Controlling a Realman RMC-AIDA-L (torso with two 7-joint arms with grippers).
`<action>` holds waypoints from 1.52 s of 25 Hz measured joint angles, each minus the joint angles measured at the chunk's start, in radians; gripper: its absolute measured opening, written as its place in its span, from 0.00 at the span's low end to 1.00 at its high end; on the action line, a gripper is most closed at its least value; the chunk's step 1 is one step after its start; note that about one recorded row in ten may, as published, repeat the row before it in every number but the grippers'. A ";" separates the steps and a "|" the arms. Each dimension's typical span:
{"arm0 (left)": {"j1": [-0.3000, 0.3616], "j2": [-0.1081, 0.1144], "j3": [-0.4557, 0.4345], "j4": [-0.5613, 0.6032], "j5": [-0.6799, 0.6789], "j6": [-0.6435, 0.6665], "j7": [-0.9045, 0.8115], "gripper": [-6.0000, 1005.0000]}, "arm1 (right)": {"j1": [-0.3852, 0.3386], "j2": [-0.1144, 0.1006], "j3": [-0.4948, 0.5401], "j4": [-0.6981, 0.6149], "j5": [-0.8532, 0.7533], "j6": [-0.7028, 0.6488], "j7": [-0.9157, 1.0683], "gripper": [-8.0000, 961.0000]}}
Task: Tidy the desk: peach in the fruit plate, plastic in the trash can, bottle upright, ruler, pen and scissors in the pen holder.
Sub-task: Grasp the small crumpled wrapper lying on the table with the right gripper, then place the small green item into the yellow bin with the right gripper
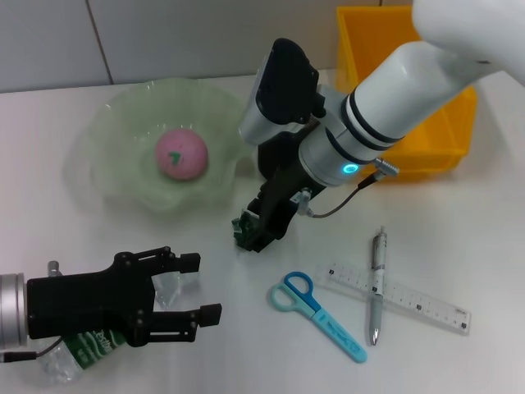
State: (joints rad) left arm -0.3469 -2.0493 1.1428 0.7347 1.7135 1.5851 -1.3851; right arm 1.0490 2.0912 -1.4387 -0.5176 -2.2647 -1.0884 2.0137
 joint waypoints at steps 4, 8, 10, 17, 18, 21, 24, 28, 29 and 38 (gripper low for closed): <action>0.000 0.000 0.000 0.000 0.000 0.004 0.000 0.86 | -0.003 0.000 -0.009 0.001 0.015 0.009 -0.007 0.67; 0.000 0.001 0.000 0.000 -0.003 0.007 0.000 0.86 | -0.002 0.001 -0.017 0.009 0.024 0.011 -0.007 0.66; 0.000 0.001 0.000 0.000 -0.004 0.008 0.000 0.86 | -0.001 0.001 -0.017 0.018 0.026 0.018 -0.007 0.65; 0.001 0.003 -0.002 0.000 -0.004 0.009 0.000 0.86 | -0.008 0.001 -0.026 0.026 0.040 0.031 -0.007 0.60; 0.002 0.003 -0.002 0.000 -0.004 0.009 0.000 0.86 | -0.009 0.001 -0.026 0.025 0.042 0.029 -0.007 0.56; 0.003 0.003 -0.003 0.000 -0.003 0.009 0.000 0.86 | -0.011 0.001 -0.025 0.019 0.044 0.025 -0.006 0.45; 0.003 0.003 -0.003 0.000 -0.002 0.010 0.000 0.86 | -0.021 -0.001 -0.018 0.001 0.051 0.009 -0.002 0.18; 0.005 0.005 -0.009 0.000 -0.003 0.014 0.000 0.86 | -0.050 -0.008 0.007 -0.063 0.060 -0.041 0.009 0.11; 0.005 0.005 -0.012 0.000 -0.003 0.017 0.000 0.86 | -0.061 -0.009 0.018 -0.086 0.060 -0.062 0.015 0.10; 0.005 0.005 -0.027 0.000 -0.005 0.030 0.003 0.86 | -0.187 -0.021 0.187 -0.326 0.045 -0.258 0.029 0.08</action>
State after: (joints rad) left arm -0.3420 -2.0447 1.1157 0.7348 1.7084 1.6156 -1.3823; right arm 0.8622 2.0700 -1.2513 -0.8437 -2.2196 -1.3462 2.0431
